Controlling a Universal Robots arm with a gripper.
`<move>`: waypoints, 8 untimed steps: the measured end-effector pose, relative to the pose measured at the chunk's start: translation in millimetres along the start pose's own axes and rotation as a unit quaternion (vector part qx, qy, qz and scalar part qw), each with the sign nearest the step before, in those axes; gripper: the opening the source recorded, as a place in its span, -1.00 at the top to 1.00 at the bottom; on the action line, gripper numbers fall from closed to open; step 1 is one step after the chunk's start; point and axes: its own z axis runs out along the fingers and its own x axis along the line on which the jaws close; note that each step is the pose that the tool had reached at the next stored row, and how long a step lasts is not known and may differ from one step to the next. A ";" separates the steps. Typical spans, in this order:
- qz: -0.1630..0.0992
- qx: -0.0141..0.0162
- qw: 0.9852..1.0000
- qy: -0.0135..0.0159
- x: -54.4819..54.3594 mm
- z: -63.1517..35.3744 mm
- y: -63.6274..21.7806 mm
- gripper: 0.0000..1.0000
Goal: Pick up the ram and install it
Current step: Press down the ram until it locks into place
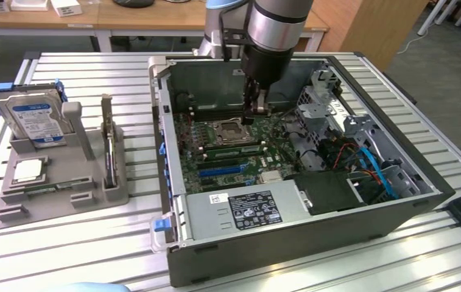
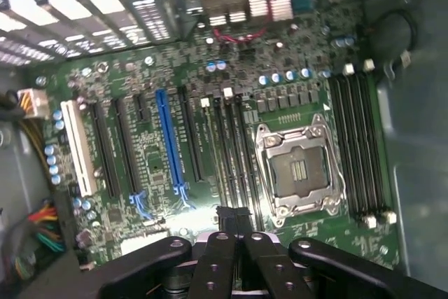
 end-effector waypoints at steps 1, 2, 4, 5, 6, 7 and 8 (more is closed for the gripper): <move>0.009 0.000 1.000 0.000 0.0 0.0 0.0 0.80; 0.018 0.001 1.000 0.000 0.0 0.1 0.0 0.80; 0.036 0.002 0.999 -0.001 0.0 0.2 0.0 0.80; 0.045 0.002 0.999 -0.001 0.0 0.2 0.0 0.80; 0.053 0.002 0.999 -0.001 0.0 0.2 0.0 0.80; 0.060 0.003 0.998 -0.001 0.0 0.3 0.0 0.80; 0.068 0.003 0.998 -0.002 0.0 0.3 0.0 0.80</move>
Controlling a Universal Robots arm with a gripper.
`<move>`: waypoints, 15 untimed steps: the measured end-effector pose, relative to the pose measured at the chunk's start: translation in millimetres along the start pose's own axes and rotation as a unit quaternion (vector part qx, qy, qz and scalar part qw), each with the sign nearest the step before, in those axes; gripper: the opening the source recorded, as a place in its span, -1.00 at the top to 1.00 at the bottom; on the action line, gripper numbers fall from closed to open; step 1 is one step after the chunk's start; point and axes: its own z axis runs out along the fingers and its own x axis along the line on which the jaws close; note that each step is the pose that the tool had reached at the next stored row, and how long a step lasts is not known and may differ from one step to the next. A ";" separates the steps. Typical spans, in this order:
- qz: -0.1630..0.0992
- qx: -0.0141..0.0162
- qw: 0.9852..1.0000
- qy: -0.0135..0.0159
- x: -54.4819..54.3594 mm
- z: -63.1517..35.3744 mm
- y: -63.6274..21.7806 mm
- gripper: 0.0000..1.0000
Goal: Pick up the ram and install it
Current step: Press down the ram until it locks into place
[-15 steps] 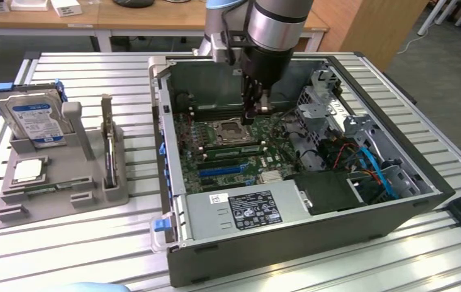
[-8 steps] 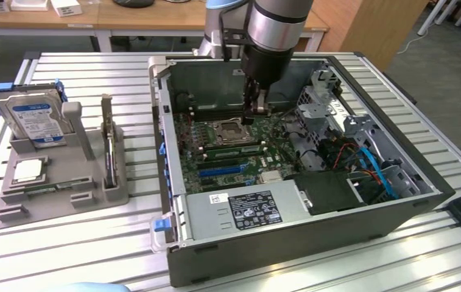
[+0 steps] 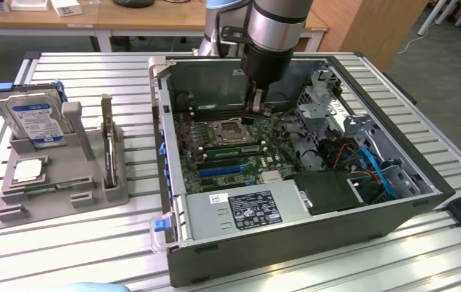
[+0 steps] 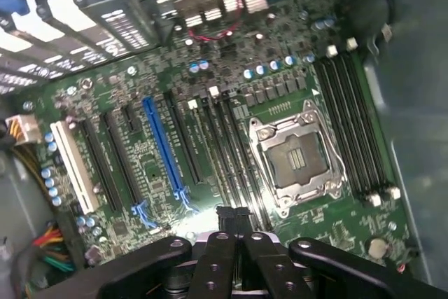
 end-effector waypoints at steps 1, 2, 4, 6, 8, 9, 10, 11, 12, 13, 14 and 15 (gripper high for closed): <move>0.008 0.000 1.000 0.000 0.0 0.0 0.0 0.80; 0.016 0.001 1.000 0.000 0.0 0.0 0.0 0.80; 0.034 0.002 0.999 -0.001 0.0 0.2 0.0 0.80; 0.050 0.002 0.999 -0.001 0.0 0.3 0.0 0.80; 0.067 0.003 0.998 -0.002 0.0 0.4 0.0 0.80; 0.076 0.003 0.997 -0.002 0.0 0.4 0.0 0.80; 0.084 0.004 0.996 -0.002 0.0 0.5 0.0 0.80; 0.093 0.004 0.996 -0.002 0.0 0.5 0.0 0.80; 0.101 0.005 0.995 -0.002 0.0 0.6 0.0 0.80; 0.109 0.005 0.994 -0.003 0.1 0.6 0.0 0.80; 0.118 0.005 0.993 -0.003 0.1 0.6 0.0 0.80; 0.126 0.006 0.992 -0.003 0.1 0.7 0.0 0.80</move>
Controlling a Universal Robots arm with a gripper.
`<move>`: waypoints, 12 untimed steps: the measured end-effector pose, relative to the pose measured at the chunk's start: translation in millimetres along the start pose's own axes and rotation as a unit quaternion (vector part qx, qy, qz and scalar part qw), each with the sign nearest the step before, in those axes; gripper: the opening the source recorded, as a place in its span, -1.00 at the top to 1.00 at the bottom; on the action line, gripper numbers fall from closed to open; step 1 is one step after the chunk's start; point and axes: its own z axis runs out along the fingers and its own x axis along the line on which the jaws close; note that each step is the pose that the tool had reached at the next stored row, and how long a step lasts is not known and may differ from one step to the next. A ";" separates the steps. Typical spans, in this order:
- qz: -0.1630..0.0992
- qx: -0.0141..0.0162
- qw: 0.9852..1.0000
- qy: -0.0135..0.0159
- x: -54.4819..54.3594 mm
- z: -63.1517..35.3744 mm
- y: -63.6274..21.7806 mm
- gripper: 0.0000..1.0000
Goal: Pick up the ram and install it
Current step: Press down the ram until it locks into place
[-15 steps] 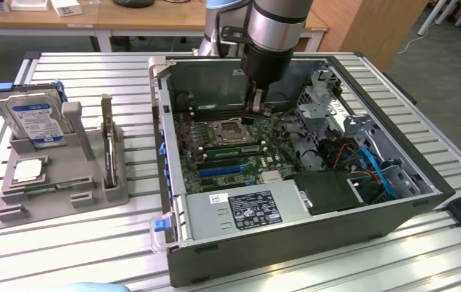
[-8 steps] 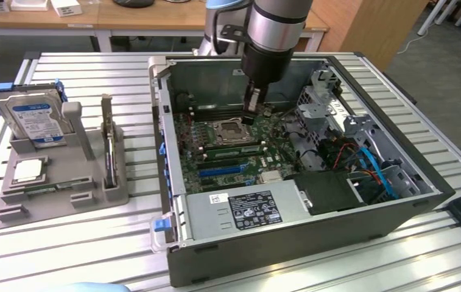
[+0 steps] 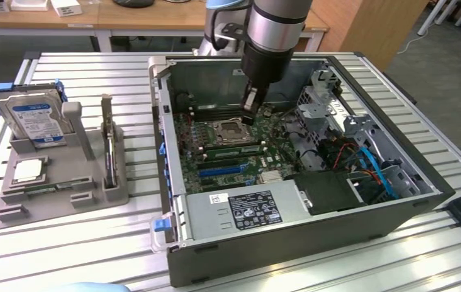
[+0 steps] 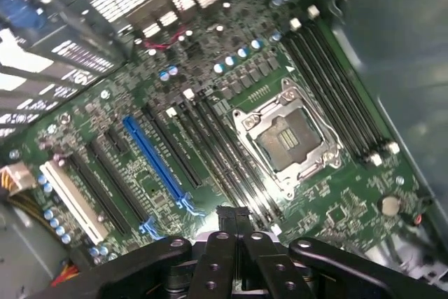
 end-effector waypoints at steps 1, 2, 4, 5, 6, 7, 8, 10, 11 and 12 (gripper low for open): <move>0.009 0.000 1.000 0.000 0.0 0.0 0.0 0.80; 0.017 0.001 1.000 0.000 0.0 0.1 0.0 0.80; 0.034 0.002 0.999 -0.001 0.0 0.1 0.0 0.80; 0.042 0.002 0.999 -0.001 0.0 0.2 0.0 0.80; 0.050 0.002 0.999 -0.001 0.0 0.2 0.0 0.80; 0.059 0.003 0.998 -0.002 0.0 0.2 0.0 0.80; 0.067 0.003 0.998 -0.002 0.0 0.2 0.0 0.80; 0.083 0.004 0.997 -0.002 0.0 0.1 0.0 0.80; 0.090 0.004 0.996 -0.002 0.0 0.2 0.0 0.80; 0.099 0.004 0.995 -0.002 0.0 0.2 0.0 0.80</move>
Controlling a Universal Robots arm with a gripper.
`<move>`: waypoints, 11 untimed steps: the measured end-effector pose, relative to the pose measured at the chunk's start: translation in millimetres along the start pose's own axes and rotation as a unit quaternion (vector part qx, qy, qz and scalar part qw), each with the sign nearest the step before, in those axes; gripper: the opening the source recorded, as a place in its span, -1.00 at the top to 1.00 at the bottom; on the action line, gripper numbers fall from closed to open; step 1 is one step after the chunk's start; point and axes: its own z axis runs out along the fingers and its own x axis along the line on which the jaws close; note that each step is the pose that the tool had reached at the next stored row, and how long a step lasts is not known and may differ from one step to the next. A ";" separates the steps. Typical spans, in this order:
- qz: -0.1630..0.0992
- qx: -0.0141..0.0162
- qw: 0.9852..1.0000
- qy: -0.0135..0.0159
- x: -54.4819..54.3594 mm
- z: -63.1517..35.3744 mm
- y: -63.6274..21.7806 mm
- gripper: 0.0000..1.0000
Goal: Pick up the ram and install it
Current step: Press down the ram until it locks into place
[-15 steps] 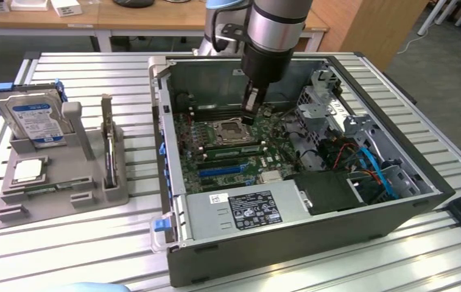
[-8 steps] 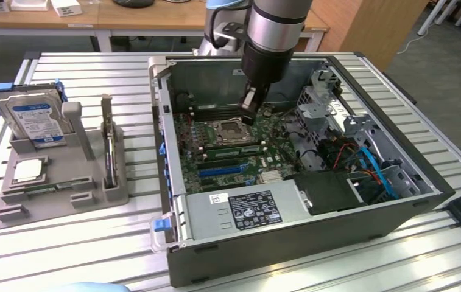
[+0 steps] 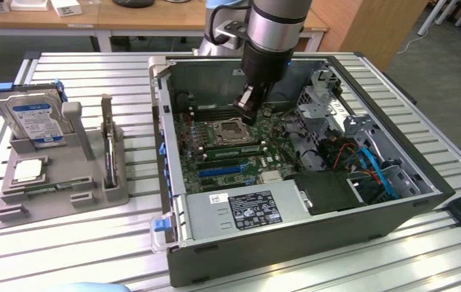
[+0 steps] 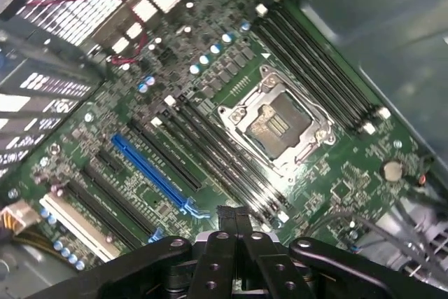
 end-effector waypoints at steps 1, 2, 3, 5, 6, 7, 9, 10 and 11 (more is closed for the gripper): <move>0.009 0.000 1.000 0.000 0.0 0.0 0.0 0.80; 0.017 0.001 1.000 0.000 0.0 0.0 0.0 0.80; 0.026 0.001 1.000 -0.001 0.0 0.0 0.0 0.80; 0.043 0.002 0.999 -0.001 0.0 0.0 0.0 0.80; 0.052 0.002 0.999 -0.001 0.0 0.0 0.0 0.80; 0.061 0.003 0.998 -0.001 0.0 0.0 0.0 0.80; 0.079 0.004 0.997 -0.002 0.0 0.0 0.0 0.80; 0.088 0.004 0.996 -0.002 0.0 0.0 0.0 0.80; 0.097 0.004 0.995 -0.002 0.0 0.0 0.0 0.80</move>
